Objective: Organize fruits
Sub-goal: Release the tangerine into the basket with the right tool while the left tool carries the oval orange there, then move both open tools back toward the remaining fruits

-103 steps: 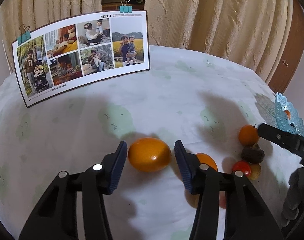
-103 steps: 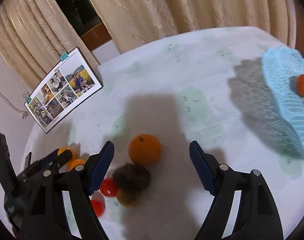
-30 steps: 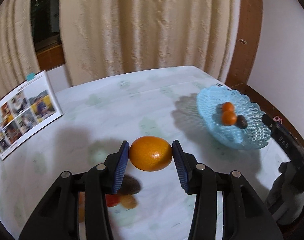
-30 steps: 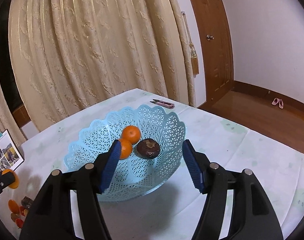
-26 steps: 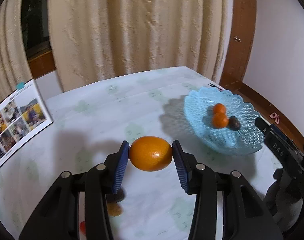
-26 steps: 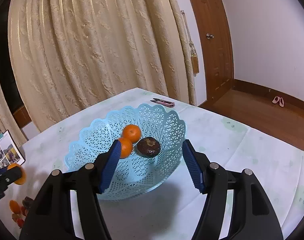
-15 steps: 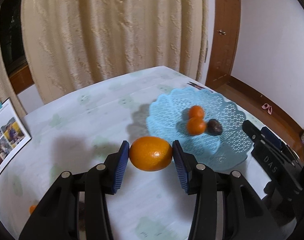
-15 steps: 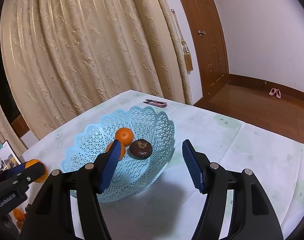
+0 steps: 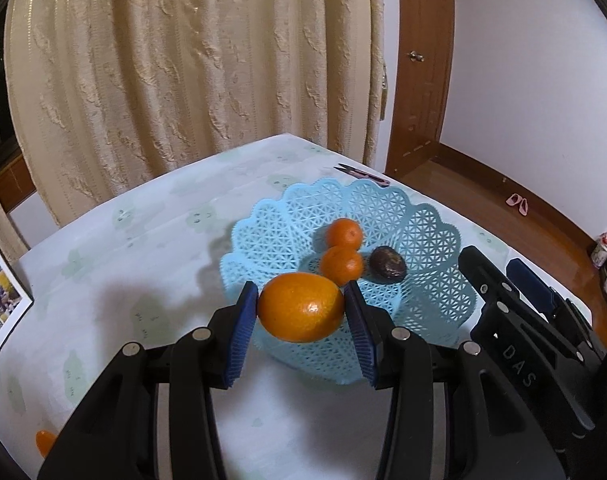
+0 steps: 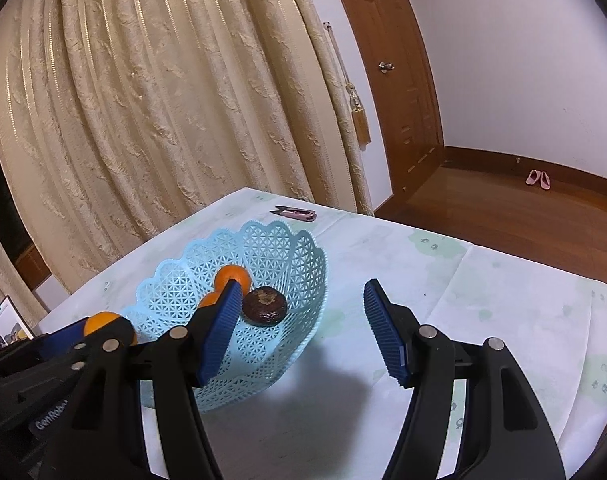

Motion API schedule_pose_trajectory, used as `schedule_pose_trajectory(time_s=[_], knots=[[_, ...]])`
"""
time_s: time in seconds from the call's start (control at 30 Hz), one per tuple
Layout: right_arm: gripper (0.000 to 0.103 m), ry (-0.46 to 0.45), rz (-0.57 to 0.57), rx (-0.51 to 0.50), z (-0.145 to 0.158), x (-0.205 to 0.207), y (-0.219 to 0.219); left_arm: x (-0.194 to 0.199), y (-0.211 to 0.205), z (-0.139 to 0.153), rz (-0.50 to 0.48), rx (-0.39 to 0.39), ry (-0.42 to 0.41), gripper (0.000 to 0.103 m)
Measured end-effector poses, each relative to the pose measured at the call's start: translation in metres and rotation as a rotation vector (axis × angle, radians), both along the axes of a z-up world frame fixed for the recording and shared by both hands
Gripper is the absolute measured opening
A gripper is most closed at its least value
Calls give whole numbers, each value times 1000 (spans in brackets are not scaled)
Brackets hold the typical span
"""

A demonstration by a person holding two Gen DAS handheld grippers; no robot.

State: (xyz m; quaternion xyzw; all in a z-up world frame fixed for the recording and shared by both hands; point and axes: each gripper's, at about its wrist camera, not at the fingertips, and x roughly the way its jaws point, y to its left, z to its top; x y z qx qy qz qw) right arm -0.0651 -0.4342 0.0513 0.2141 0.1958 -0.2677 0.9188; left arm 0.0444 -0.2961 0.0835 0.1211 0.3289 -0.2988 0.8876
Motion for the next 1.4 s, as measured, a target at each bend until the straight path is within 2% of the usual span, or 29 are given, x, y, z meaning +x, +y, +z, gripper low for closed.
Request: schedule_pose_trajectory(time_s=[0.1, 0.17, 0.23, 0.37, 0.8, 0.87, 1.0, 1.4], knots=[[65, -1, -13, -4, 0, -1, -1, 0, -4, -1, -1, -1, -6, 46], [65, -1, -18, -2, 0, -1, -2, -1, -3, 1, 6, -3, -23, 53], [65, -3, -26, 0, 1, -3, -4, -2, 0, 4, 22, 0, -55, 64], [71, -11, -37, -2, 1, -5, -4, -2, 6, 9, 48, 12, -94, 66], [72, -31, -6, -33, 2, -6, 4, -11, 41, 21, 134, 36, -180, 70], [72, -32, 4, -40, 2, -5, 6, -14, 48, 23, 147, 36, -185, 72], [76, -34, 21, -57, 3, -2, 11, -16, 66, 23, 181, 42, -186, 82], [78, -5, 82, -122, 1, 4, 39, -21, 120, 25, 282, 44, -185, 83]])
